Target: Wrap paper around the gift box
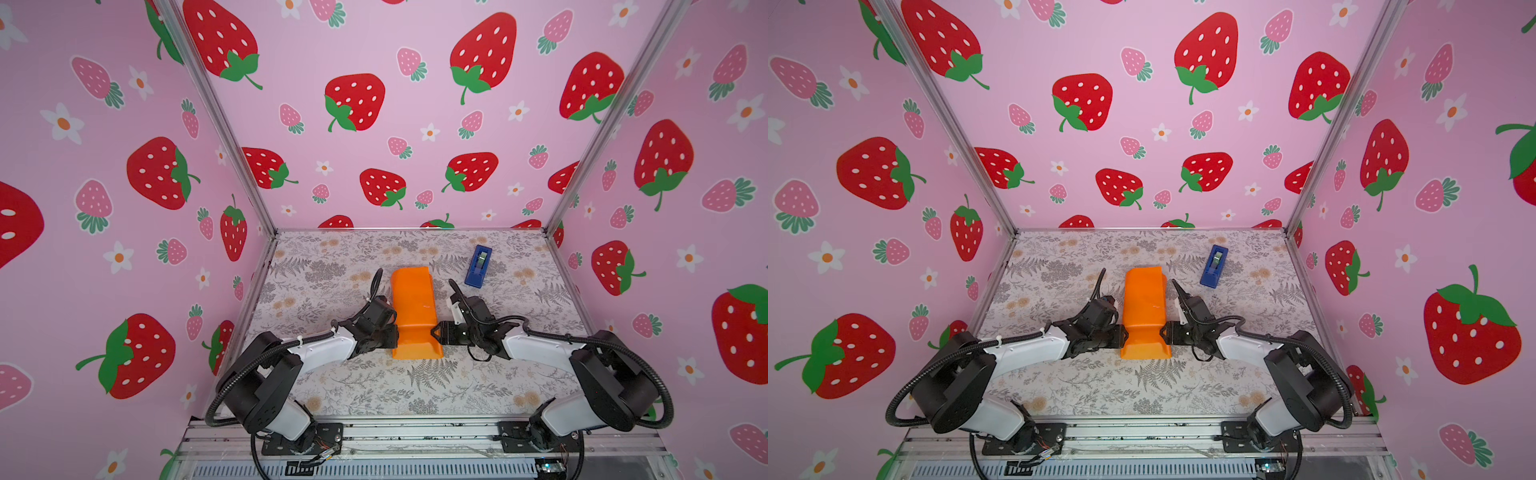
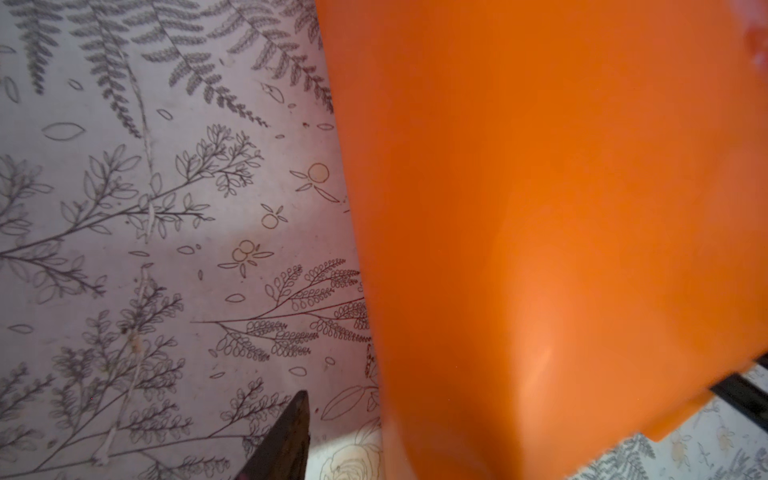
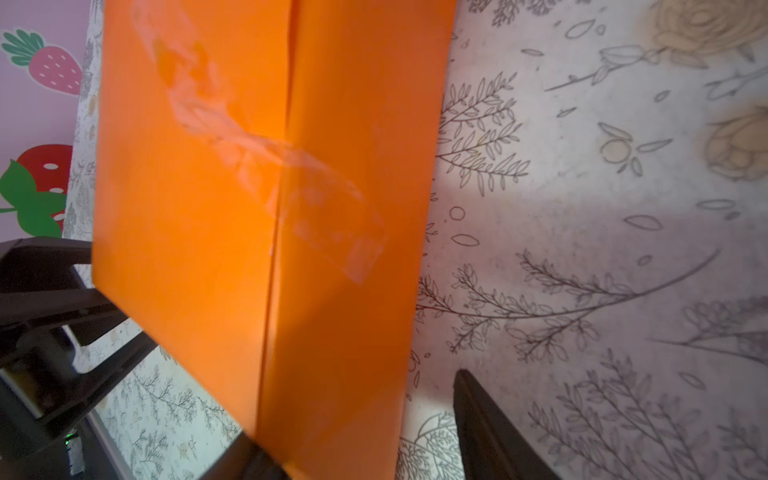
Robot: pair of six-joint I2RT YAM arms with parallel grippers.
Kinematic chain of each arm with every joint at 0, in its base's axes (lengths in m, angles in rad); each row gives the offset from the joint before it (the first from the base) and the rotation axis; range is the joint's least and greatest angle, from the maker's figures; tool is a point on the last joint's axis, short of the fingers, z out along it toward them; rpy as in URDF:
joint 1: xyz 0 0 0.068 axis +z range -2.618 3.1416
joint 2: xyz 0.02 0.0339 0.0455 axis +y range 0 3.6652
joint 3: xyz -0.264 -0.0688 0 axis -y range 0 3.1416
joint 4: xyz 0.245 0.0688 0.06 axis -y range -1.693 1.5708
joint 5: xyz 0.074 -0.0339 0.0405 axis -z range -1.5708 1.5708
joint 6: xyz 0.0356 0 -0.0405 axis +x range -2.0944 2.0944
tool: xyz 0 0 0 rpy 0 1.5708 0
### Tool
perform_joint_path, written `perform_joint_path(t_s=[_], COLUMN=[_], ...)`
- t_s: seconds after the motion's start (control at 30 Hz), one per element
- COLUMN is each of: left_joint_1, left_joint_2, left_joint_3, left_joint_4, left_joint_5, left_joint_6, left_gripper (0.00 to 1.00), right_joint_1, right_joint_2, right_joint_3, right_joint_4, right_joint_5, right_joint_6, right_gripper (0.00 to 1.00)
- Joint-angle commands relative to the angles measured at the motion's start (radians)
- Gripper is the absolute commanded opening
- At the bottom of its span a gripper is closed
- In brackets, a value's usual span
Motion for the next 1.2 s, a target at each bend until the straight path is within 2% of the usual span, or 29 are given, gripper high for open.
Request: perform_joint_path(t_s=[0.0,0.23,0.4,0.63,0.9,1.17], left_joint_1=[0.001,0.001,0.002,0.002,0.002,0.002], left_joint_2=[0.025,0.052,0.061,0.088,0.097,0.108], left_joint_3=[0.037,0.048,0.053,0.061,0.069,0.073], left_joint_4=[-0.006,-0.013,-0.028,-0.024,-0.026,-0.017], left_joint_5=[-0.045,-0.048,-0.064,-0.077,-0.080,-0.087], left_joint_6=[-0.029,-0.038,-0.035,-0.035,-0.039,-0.052], left_gripper=[0.49,0.45,0.43,0.42,0.42,0.42], right_joint_1=[0.019,0.061,0.082,0.100,0.116,0.123], right_joint_2=[-0.012,0.008,0.021,0.059,0.136,0.186], right_joint_3=[-0.023,-0.050,-0.073,-0.086,-0.056,-0.036], right_joint_4=[0.029,0.126,0.210,0.303,0.333,0.349], right_joint_5=[0.103,0.227,0.284,0.328,0.317,0.332], right_joint_6=[0.010,-0.005,-0.014,-0.025,-0.038,-0.029], right_gripper=[0.56,0.43,0.38,0.38,0.43,0.40])
